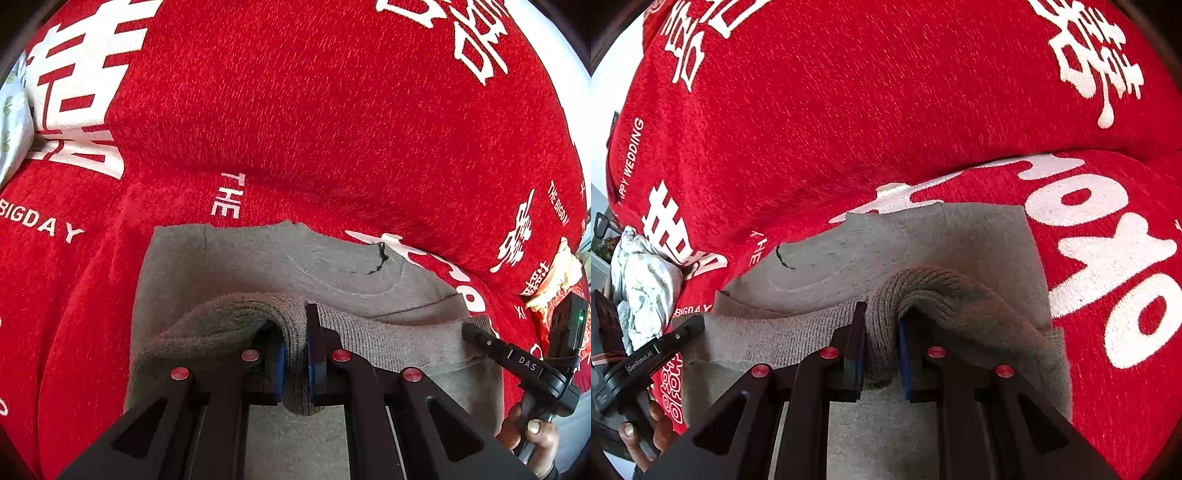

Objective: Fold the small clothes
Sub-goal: 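Hold the folded hem with both grippers and lay it flat on the body, then open both grippers and lift them off the folded sweater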

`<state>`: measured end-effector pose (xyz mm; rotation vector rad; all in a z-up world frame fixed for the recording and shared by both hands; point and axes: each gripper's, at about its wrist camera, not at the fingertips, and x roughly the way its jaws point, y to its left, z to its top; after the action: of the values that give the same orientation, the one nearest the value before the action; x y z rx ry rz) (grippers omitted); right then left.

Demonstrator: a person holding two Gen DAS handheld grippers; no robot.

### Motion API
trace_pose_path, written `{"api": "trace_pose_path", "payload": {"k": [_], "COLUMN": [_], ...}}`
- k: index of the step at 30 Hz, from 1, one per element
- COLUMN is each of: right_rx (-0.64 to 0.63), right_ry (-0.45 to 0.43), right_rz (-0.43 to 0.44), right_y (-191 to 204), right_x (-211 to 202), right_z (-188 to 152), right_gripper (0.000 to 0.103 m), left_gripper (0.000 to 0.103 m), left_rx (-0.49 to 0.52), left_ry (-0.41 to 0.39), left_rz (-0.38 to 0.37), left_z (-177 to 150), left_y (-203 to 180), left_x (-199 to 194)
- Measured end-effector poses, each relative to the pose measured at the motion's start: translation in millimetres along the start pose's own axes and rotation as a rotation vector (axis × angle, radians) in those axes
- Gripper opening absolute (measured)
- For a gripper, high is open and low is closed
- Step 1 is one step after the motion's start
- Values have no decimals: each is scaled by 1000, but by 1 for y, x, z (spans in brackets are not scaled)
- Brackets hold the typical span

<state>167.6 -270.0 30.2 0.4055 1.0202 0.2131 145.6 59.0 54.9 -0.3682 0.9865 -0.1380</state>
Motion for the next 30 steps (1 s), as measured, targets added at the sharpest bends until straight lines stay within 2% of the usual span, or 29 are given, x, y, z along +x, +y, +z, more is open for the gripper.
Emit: {"api": "trace_pose_path", "payload": {"k": [14, 21, 24, 26, 28, 30], "right_rx": [9, 12, 40, 63, 73, 75], "right_ry": [24, 55, 72, 75, 76, 79], "right_rz": [-12, -24, -6, 11, 22, 28], "right_y": [-6, -7, -11, -15, -16, -16], "right_x": [16, 26, 30, 30, 31, 31], "right_z": [9, 14, 15, 15, 15, 14], "right_gripper": [16, 17, 22, 23, 24, 27], "left_gripper": [9, 9, 9, 23, 55, 63], "left_rx": [1, -2, -17, -57, -92, -109], "left_ry": [29, 69, 109, 131, 142, 128], "left_rz": [19, 29, 22, -10, -60, -72], "left_z": [9, 10, 13, 17, 18, 19], "left_y": [2, 7, 10, 16, 20, 19], "left_x": [24, 42, 50, 54, 55, 52]}}
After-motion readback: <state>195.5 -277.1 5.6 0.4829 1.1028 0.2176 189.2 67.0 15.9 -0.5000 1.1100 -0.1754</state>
